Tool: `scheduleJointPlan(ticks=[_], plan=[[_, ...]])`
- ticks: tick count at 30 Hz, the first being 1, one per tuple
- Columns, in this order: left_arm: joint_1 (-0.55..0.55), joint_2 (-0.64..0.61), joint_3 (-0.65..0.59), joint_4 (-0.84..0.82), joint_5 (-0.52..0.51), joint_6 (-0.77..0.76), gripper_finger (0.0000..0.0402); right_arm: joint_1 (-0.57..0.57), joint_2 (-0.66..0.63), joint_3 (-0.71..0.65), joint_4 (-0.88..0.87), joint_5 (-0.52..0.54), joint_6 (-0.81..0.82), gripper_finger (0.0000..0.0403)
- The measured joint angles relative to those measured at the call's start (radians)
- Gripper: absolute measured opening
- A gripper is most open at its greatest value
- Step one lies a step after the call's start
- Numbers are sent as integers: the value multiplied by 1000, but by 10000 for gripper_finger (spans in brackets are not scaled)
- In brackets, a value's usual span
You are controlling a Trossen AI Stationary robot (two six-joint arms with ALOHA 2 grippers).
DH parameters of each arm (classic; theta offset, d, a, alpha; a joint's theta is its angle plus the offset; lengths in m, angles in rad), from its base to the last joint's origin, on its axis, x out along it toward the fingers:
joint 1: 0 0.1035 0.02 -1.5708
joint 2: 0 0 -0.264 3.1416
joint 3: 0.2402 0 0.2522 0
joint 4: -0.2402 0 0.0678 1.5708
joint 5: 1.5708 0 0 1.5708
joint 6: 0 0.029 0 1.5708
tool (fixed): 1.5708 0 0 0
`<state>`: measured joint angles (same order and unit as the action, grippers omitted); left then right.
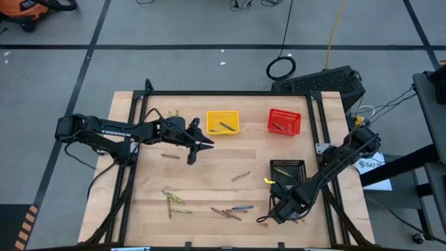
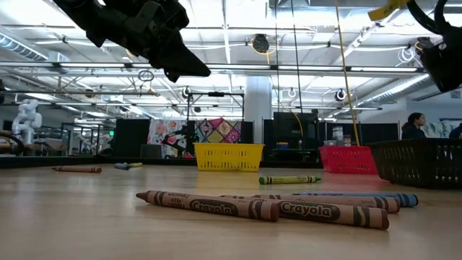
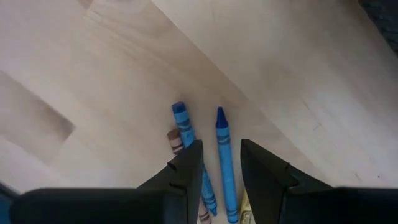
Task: Sort crayons
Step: Put the blue crayon into the yellow bin
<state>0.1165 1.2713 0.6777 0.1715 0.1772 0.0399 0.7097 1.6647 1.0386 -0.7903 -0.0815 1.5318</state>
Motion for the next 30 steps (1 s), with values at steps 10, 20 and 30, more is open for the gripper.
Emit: scheduleJointPlan(ticks=[10,20,30], plan=[[0,0,0,0,0,0,77,2,19,0,-5,-1,-2,96],[0,0,0,0,0,-1,77,30,19,0,-11,0,6,96],[0,0,0,0,0,-4,77,34,19,0,-36,5,35,96]])
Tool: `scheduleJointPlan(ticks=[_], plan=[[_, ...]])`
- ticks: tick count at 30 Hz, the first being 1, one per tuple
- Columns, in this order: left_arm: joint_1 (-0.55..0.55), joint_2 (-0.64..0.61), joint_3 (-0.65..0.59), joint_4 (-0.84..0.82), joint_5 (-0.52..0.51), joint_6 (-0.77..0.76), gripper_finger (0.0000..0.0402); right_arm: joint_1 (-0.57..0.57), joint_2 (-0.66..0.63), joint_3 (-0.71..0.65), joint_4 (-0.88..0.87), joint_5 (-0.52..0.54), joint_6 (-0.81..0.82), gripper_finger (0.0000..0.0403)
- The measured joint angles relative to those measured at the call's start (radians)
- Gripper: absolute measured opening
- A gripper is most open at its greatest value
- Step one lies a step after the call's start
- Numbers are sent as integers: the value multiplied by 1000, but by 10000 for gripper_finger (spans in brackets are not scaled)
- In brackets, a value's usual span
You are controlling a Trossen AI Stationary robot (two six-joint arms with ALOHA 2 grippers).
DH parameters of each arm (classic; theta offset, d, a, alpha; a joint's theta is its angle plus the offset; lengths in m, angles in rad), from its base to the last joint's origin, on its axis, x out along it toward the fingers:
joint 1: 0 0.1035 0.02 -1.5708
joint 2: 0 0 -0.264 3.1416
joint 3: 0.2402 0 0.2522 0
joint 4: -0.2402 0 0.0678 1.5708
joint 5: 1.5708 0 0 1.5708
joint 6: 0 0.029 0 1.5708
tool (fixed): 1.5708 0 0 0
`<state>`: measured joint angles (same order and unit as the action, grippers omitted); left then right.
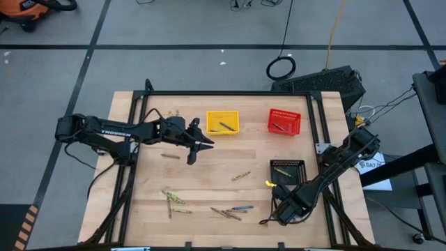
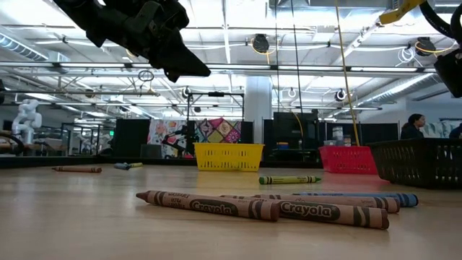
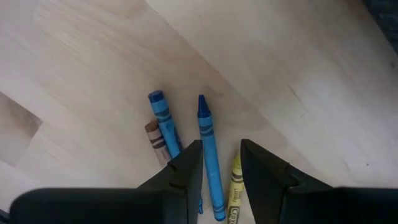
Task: Sort crayons
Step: Put the blue crayon into the yellow bin
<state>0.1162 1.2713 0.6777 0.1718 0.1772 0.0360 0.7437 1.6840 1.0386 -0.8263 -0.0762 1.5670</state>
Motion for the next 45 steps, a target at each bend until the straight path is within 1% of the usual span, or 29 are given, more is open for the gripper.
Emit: scheduleJointPlan(ticks=[4,16,22,45], plan=[[0,0,0,0,0,0,77,0,0,0,-2,1,19,96],[0,0,0,0,0,1,77,0,0,0,10,2,2,96],[0,0,0,0,0,3,77,0,0,0,11,51,-1,96],[0,0,0,-1,0,3,77,0,0,-1,27,49,-9,96]])
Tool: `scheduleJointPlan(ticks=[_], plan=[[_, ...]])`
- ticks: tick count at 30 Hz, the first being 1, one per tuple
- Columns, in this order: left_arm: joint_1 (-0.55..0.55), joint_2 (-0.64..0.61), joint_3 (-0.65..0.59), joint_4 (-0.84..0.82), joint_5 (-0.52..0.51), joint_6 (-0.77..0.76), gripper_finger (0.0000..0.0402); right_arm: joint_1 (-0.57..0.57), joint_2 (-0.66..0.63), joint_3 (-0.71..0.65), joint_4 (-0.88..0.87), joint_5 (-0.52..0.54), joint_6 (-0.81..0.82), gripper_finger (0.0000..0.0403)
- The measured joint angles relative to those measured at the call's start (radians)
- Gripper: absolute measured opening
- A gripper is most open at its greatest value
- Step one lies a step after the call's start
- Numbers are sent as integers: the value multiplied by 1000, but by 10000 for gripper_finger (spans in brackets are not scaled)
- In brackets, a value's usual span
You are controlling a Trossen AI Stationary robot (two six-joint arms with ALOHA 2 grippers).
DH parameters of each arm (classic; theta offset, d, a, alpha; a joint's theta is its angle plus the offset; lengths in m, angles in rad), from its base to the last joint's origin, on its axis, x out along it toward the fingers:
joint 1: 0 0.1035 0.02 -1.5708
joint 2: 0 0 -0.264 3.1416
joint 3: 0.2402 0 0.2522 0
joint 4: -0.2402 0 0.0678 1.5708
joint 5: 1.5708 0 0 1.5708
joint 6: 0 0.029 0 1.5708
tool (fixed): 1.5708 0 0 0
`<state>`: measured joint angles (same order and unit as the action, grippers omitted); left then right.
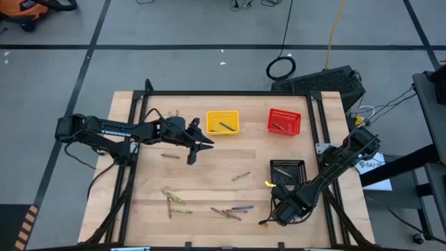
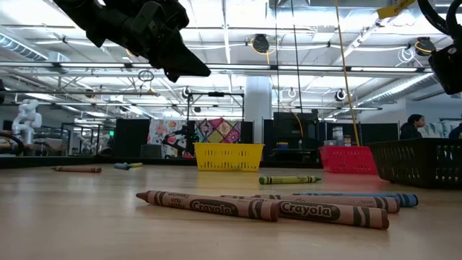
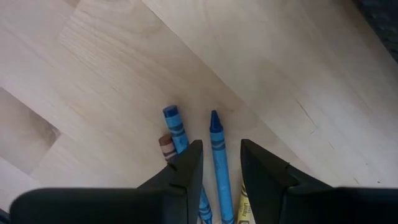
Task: Sort crayons
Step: Put the blue crayon into the yellow bin
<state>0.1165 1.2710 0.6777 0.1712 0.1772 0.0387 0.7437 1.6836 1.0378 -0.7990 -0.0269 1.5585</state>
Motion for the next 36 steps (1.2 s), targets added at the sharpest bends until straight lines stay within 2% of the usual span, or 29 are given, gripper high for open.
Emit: scheduleJointPlan(ticks=[20,24,30,36], plan=[[0,0,0,-1,0,-2,77,0,74,4,24,-38,-38,94],[0,0,0,-1,0,-1,77,0,75,3,19,-44,-36,74],[0,0,0,-1,0,0,77,0,76,3,14,-43,-34,9],[0,0,0,-1,0,0,77,0,76,2,13,-16,-26,10]])
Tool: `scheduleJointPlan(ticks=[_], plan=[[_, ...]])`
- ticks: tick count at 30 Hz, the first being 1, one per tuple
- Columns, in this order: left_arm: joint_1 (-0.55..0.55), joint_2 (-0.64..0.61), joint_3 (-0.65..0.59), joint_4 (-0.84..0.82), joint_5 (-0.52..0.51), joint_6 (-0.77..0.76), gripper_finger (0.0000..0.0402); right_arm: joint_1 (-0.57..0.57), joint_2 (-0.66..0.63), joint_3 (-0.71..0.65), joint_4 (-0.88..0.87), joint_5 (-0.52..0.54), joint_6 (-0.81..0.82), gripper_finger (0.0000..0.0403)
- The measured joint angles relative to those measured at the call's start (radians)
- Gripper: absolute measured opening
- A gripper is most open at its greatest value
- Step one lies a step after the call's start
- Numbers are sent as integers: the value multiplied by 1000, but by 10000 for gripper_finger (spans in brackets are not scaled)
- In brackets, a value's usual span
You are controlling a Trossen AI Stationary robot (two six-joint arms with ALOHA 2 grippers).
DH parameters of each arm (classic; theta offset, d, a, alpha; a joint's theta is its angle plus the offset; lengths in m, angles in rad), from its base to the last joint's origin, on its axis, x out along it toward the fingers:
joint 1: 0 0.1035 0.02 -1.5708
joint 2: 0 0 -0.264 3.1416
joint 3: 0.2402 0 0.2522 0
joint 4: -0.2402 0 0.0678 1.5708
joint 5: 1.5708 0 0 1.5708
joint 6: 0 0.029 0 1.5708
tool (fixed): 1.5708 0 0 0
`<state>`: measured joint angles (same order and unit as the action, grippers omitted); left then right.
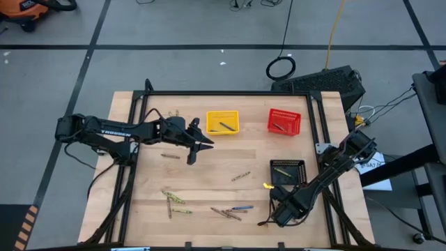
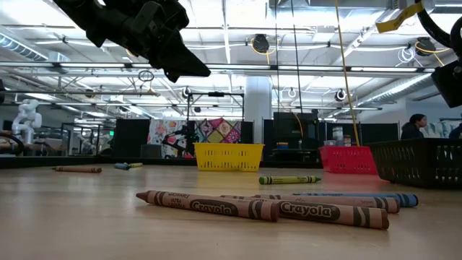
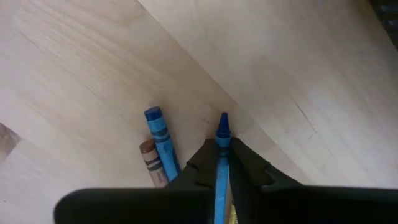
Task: Sort crayons
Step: Put the blue crayon into the yellow bin
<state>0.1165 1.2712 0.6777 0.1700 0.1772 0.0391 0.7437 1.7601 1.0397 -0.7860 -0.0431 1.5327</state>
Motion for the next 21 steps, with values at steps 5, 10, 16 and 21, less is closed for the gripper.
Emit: scheduleJointPlan(ticks=[5,10,16,21], plan=[[0,0,0,0,0,0,77,-2,0,-1,4,7,28,3],[0,0,0,0,0,-1,77,-2,-4,-2,15,8,27,2],[0,0,0,0,0,-5,77,-2,-37,-6,33,53,39,1],[0,0,0,0,-2,-5,77,-3,-60,-5,28,76,42,1]])
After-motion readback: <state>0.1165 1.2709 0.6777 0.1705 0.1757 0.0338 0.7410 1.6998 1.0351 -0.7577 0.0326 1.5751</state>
